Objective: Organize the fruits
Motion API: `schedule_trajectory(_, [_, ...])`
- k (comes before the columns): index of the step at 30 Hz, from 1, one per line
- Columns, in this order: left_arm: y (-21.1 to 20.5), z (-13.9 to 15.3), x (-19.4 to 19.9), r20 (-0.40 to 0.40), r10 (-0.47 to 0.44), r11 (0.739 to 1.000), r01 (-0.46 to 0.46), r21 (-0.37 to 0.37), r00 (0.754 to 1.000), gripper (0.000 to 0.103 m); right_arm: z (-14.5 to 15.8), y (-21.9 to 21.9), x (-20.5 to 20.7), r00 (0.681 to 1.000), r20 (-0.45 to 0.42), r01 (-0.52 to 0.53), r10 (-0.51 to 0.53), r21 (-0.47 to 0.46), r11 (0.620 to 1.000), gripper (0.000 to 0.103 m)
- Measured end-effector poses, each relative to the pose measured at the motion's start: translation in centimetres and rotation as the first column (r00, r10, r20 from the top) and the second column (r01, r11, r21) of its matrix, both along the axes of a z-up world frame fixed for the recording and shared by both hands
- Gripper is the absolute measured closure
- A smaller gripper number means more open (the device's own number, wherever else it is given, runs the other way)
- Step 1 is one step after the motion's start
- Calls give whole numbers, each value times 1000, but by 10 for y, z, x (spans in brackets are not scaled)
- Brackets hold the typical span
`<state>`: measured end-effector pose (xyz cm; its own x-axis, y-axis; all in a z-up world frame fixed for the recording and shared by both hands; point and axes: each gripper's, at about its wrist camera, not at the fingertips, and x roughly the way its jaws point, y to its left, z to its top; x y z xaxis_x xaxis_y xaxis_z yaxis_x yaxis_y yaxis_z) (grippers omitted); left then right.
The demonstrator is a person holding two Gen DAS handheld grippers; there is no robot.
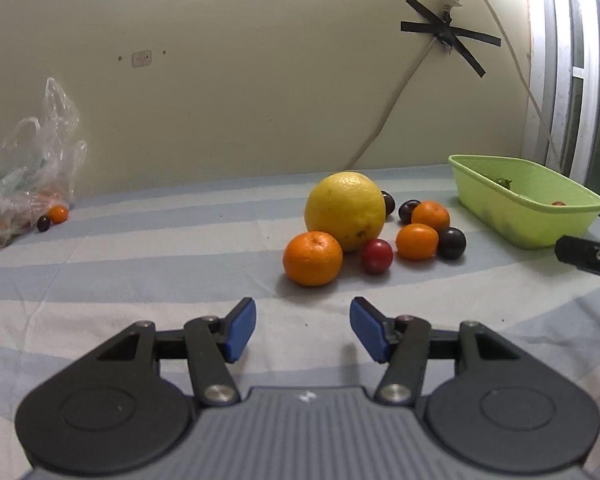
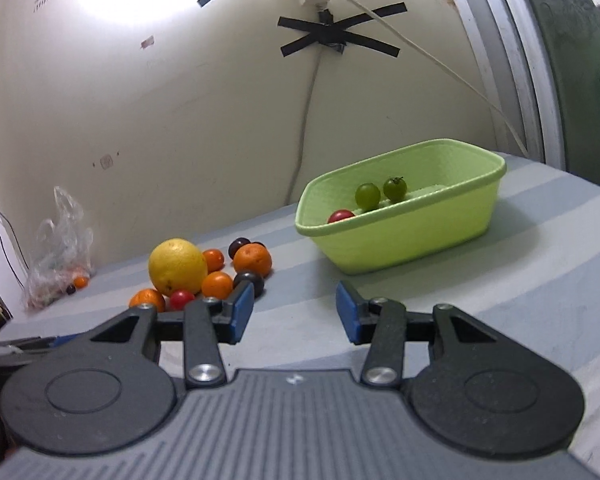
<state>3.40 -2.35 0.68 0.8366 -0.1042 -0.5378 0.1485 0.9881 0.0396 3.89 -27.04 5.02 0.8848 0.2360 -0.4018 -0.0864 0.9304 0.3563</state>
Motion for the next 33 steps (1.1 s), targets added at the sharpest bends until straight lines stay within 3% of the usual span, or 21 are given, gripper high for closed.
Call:
schedule_trajectory(7, [-9, 0, -7, 52, -19, 999, 16, 52, 998, 45, 1, 2, -4, 1000, 18, -7, 6, 11, 1000, 53])
schedule_trajectory(33, [0, -1, -4, 60, -30, 999, 29, 28, 998, 41, 0, 1, -6, 999, 33, -2, 1, 35, 999, 50])
